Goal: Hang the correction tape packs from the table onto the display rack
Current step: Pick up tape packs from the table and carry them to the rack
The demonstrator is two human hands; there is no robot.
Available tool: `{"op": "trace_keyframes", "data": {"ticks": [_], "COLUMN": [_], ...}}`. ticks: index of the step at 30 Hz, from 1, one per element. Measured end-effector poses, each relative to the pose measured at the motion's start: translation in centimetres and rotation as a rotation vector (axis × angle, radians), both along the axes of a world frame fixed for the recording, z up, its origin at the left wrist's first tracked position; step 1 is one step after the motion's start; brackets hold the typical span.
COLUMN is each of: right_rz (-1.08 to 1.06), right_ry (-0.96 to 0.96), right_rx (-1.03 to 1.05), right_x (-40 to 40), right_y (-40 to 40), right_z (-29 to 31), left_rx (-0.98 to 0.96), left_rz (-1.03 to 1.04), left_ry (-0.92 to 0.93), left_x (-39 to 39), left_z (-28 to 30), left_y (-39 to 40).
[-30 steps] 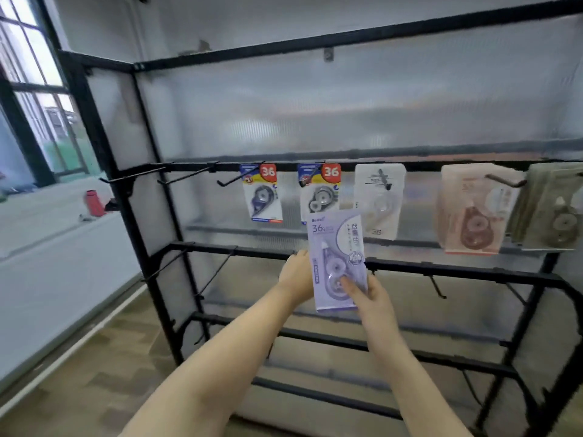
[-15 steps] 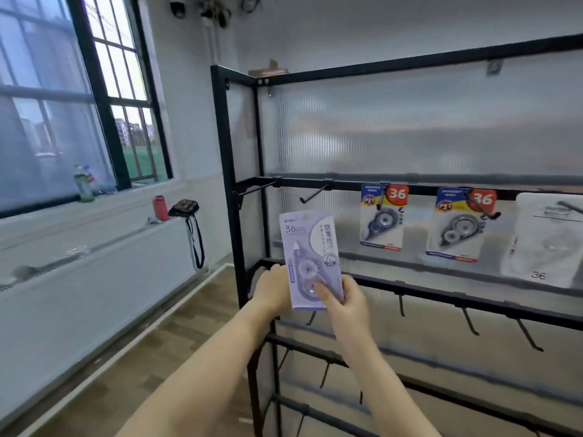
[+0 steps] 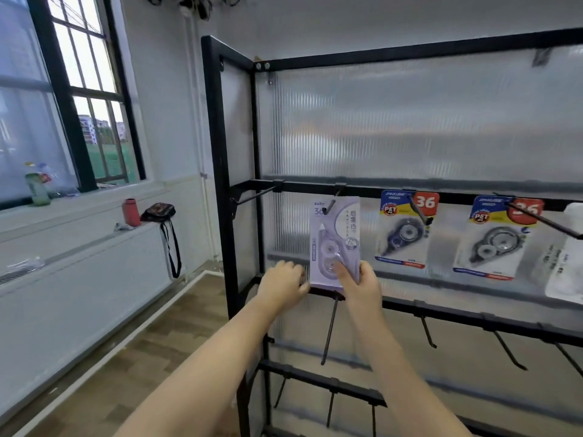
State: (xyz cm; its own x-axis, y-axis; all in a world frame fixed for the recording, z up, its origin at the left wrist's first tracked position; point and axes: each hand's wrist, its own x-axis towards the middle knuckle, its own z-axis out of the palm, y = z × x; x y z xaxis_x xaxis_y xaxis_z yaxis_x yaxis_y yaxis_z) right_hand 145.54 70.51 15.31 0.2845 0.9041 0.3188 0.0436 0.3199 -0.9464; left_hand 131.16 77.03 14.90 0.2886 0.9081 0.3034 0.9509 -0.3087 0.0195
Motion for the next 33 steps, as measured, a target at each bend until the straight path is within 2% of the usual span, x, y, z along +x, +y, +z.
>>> {"op": "trace_keyframes", "data": {"ticks": [4, 7, 11, 13, 15, 18, 21, 24, 26, 33], "right_rz": [-0.05, -0.111, -0.039, 0.004, 0.03, 0.091, 0.128, 0.168, 0.186, 0.568], "right_ry": [0.078, 0.05, 0.317, 0.348, 0.236, 0.003, -0.295, -0.618, -0.822, -1.36], "right_rx": [-0.117, -0.204, -0.216, -0.251, -0.321, -0.371, -0.306, -0.16, -0.066, 0.179], "right_x": [0.0, 0.1, -0.1, -0.5, -1.4, -3.6, -6.1, -9.7, -13.1, -32.4], "right_y": [6.0, 9.1, 10.9, 11.2, 11.1, 10.2, 8.1, 5.0, 2.6, -9.5], "right_z": [0.2, 0.1, -1.5, -2.6, -3.8, -4.6, -3.0, -1.2, -0.4, -1.8], "left_rx": [0.023, 0.021, -0.03, -0.051, -0.066, -0.117, -0.133, -0.112, -0.101, -0.183], "left_rz": [-0.022, -0.031, -0.022, -0.01, -0.007, -0.032, -0.076, -0.068, 0.01, 0.54], "left_ry": [0.027, 0.052, 0.057, 0.032, -0.024, -0.227, -0.318, -0.313, -0.293, -0.007], "left_x": [0.2, -0.1, -1.0, -1.6, -2.1, -3.3, -5.4, -9.4, -13.5, -32.3], "left_z": [-0.1, 0.0, -0.8, -1.1, -1.3, -1.3, -0.3, 1.1, 1.5, -0.5], "left_y": [3.5, 5.4, 6.5, 6.4, 5.8, 4.2, 1.6, -2.1, -5.1, -22.2]}}
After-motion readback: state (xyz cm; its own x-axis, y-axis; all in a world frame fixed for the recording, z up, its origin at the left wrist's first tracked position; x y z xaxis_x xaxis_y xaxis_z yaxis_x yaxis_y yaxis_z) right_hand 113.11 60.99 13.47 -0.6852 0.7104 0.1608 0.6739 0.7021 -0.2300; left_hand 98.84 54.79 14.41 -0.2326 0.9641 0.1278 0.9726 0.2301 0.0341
